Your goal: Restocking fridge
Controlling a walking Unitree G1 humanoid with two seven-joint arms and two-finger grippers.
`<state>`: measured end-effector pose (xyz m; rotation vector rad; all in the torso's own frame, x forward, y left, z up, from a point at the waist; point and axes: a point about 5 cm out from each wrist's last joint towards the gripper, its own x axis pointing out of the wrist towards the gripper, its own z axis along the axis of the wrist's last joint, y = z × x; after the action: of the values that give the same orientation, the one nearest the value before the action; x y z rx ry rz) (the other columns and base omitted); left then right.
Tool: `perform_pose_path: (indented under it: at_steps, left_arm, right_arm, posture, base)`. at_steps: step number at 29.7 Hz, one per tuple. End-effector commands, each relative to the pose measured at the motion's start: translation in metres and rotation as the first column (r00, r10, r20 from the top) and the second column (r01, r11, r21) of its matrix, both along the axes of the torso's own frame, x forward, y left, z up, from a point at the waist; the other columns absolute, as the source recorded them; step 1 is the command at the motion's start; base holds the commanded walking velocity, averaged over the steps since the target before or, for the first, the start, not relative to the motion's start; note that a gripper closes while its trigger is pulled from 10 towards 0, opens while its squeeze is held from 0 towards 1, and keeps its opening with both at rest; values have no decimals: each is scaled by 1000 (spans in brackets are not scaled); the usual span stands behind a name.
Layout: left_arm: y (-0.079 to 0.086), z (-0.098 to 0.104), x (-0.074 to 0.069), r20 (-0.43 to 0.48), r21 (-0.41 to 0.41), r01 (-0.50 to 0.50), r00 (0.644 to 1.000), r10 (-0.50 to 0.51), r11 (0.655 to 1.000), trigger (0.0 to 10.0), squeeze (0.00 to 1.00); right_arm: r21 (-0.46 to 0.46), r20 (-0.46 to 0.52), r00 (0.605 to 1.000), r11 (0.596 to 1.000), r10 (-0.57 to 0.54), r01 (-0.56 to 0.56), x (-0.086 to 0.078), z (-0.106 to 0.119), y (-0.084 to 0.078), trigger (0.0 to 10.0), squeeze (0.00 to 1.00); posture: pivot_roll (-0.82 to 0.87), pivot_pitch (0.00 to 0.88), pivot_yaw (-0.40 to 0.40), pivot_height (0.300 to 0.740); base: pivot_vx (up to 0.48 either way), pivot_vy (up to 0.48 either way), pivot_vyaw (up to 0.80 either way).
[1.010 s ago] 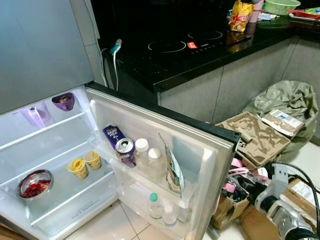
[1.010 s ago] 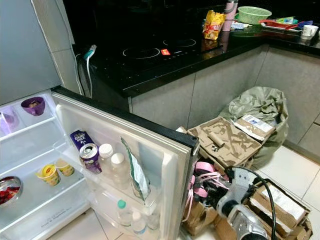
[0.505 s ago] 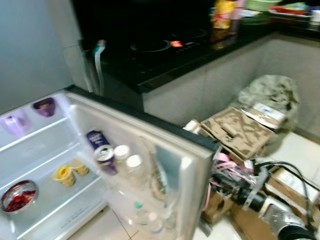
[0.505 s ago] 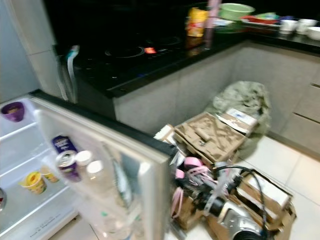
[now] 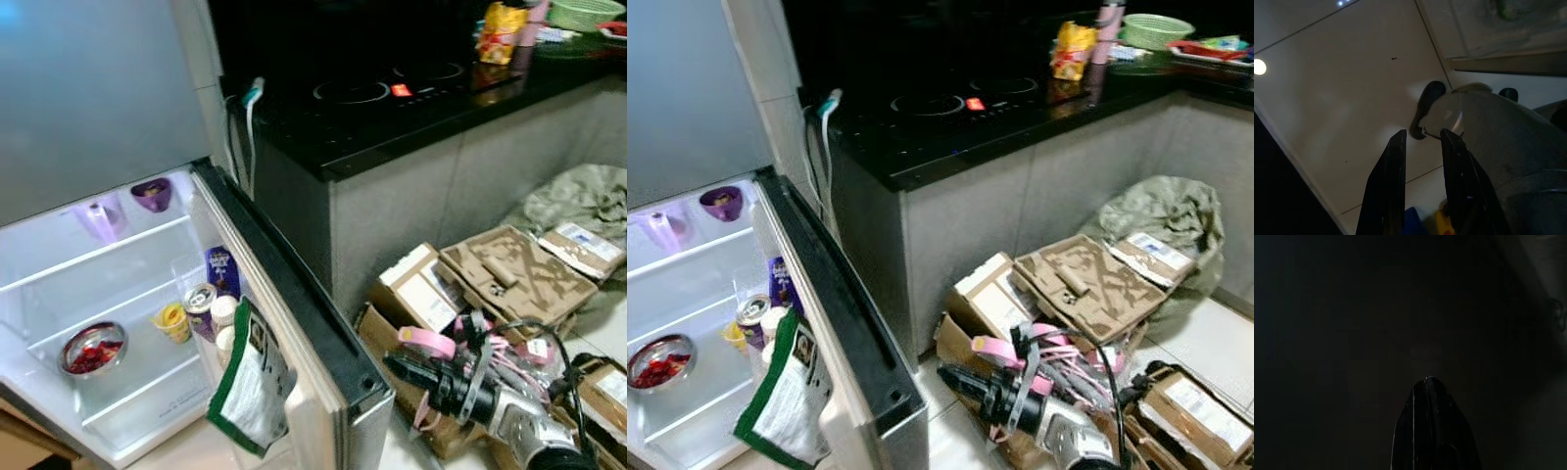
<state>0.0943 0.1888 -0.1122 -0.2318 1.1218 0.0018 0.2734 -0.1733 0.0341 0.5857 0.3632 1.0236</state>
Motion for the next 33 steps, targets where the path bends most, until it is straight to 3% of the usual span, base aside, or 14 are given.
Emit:
perform_pose_path:
  at_steps: [1,3,9,12,13,14,15,18,25,33]
  left_arm:
    - [1,-3,-14,-54,6,15,998,-15,1000,10000,0]
    - [2,-3,-14,-54,7,23,998,-23,1000,10000,0]
    - [2,-3,-12,-50,7,24,998,-24,1000,10000,0]
    - [0,-3,-10,-45,4,25,999,-25,1000,10000,0]
    - [0,-3,-10,-45,4,25,999,-25,1000,10000,0]
    - [0,-3,-9,-43,2,25,999,-25,1000,10000,0]
    - [0,-3,-9,-43,2,25,999,-25,1000,10000,0]
    - [-1,-3,-9,-44,2,27,999,-27,1000,10000,0]
    - [1,-3,-10,-48,4,31,998,-30,1000,10000,0]
    - [1,-2,-10,-45,2,32,998,-32,999,10000,0]
  right_arm:
    - [-43,-18,1000,999,-16,15,-3,-6,-3,10000,0]
    - [-111,-69,995,992,-75,67,-9,-18,-9,10000,0]
    - [-153,-103,983,979,-150,134,-16,-28,-15,10000,0]
    - [-254,-209,942,945,-261,205,-37,-52,-29,10000,0]
    - [-254,-209,942,945,-261,205,-37,-52,-29,10000,0]
    - [-313,-249,922,926,-295,212,-50,-63,-35,10000,0]
    - [-313,-249,922,926,-295,212,-50,-63,-35,10000,0]
    - [-367,-319,883,904,-345,220,-72,-78,-44,10000,0]
    - [-393,-384,841,892,-382,225,-95,-91,-49,10000,0]
    - [-405,-402,809,875,-430,264,-101,-94,-52,10000,0]
  posture:
    - [-91,29,10,740]
    - [-92,26,15,740]
    - [-96,30,16,740]
    - [-97,29,18,740]
    - [-97,29,18,740]
    - [-97,29,18,740]
    - [-97,29,18,740]
    - [-95,28,21,740]
    - [-97,25,25,740]
    - [-99,28,27,740]
  base:
    - [0,0,0]
    - [0,0,0]
    - [0,0,0]
    - [0,0,533]
    - [0,0,800]
    - [0,0,800]
    - [0,0,800]
    - [0,0,800]
    - [0,0,800]
    - [0,0,800]
